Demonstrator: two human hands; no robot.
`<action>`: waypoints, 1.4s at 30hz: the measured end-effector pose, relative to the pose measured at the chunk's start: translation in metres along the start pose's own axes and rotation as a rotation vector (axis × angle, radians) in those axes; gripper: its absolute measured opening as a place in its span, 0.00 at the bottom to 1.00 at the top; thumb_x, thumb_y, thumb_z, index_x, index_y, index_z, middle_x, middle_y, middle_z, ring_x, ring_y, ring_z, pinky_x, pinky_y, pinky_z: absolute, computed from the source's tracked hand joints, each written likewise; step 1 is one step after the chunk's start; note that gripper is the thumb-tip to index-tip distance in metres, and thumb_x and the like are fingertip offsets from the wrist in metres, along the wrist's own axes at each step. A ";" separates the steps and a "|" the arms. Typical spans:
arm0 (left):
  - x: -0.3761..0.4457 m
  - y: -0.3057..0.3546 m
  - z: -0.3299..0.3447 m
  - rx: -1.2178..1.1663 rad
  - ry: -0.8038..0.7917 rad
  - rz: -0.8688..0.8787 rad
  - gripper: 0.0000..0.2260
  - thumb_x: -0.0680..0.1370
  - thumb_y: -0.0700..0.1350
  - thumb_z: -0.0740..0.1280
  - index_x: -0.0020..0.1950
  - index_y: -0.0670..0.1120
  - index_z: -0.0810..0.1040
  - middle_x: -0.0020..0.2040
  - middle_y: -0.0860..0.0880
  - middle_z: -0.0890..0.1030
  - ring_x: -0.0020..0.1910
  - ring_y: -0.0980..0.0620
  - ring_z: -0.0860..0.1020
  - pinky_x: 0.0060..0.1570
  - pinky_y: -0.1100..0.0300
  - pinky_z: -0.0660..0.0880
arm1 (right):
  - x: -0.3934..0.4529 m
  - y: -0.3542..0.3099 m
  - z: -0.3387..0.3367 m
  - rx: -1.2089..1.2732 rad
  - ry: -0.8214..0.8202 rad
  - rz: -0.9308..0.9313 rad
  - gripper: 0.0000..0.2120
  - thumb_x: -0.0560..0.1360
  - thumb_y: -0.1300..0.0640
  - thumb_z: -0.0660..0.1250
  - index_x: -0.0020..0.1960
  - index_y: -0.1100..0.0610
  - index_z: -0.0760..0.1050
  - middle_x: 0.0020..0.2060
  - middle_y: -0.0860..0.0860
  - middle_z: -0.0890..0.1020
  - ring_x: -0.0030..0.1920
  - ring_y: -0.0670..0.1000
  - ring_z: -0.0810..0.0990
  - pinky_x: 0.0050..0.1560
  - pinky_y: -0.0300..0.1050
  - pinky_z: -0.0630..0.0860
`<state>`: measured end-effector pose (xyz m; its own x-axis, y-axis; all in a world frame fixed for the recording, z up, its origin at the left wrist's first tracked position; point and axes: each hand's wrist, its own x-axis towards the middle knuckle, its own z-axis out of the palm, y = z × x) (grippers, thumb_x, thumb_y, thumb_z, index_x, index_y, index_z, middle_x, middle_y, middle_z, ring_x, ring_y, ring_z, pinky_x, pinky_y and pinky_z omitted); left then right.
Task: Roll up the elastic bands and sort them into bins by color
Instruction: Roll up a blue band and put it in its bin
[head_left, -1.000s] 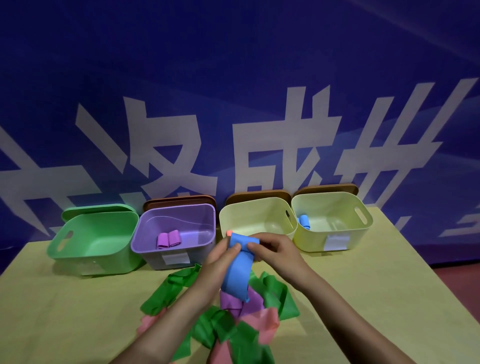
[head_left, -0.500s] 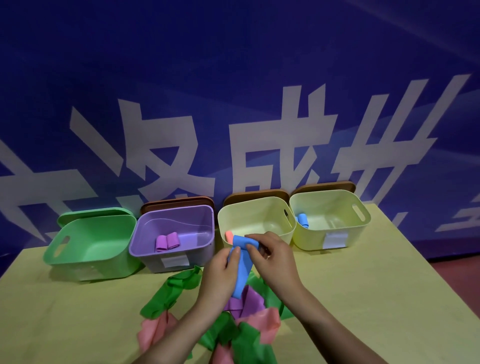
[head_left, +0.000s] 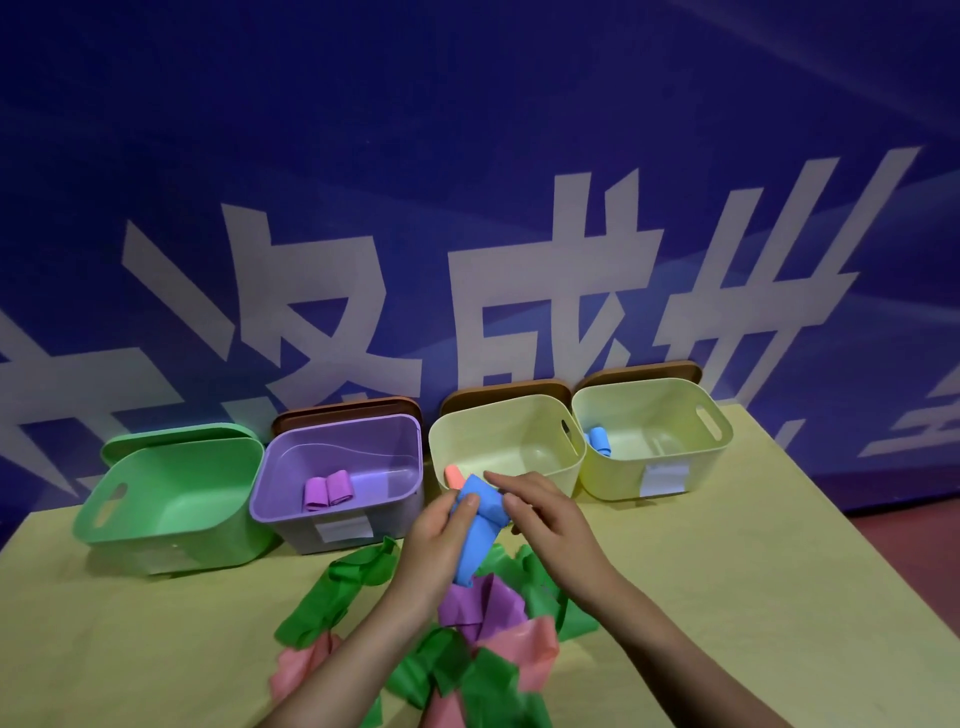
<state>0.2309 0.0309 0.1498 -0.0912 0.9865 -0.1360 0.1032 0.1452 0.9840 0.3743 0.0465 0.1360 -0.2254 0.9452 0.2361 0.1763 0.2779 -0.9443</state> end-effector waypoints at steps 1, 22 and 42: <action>0.000 0.000 0.002 -0.011 -0.028 0.019 0.07 0.81 0.41 0.61 0.47 0.49 0.78 0.43 0.45 0.80 0.40 0.51 0.76 0.37 0.64 0.70 | 0.002 -0.003 0.000 0.040 -0.010 0.061 0.13 0.76 0.51 0.64 0.59 0.49 0.79 0.43 0.43 0.80 0.42 0.41 0.77 0.44 0.36 0.74; 0.001 0.001 0.002 -0.176 -0.022 -0.183 0.10 0.82 0.42 0.58 0.46 0.42 0.76 0.35 0.44 0.72 0.28 0.53 0.69 0.23 0.65 0.65 | 0.015 -0.009 0.004 -0.565 0.017 -0.240 0.18 0.76 0.48 0.60 0.60 0.53 0.80 0.35 0.45 0.70 0.40 0.47 0.69 0.40 0.37 0.62; 0.007 0.018 -0.004 -0.262 -0.046 -0.088 0.09 0.81 0.44 0.59 0.52 0.40 0.76 0.35 0.44 0.75 0.25 0.57 0.73 0.26 0.65 0.71 | 0.020 -0.025 -0.010 0.003 -0.129 0.164 0.12 0.80 0.65 0.60 0.59 0.57 0.79 0.42 0.49 0.81 0.37 0.39 0.77 0.43 0.35 0.75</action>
<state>0.2283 0.0398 0.1667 -0.0425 0.9743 -0.2213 -0.1633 0.2118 0.9636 0.3753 0.0601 0.1666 -0.3147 0.9480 0.0481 0.2181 0.1216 -0.9683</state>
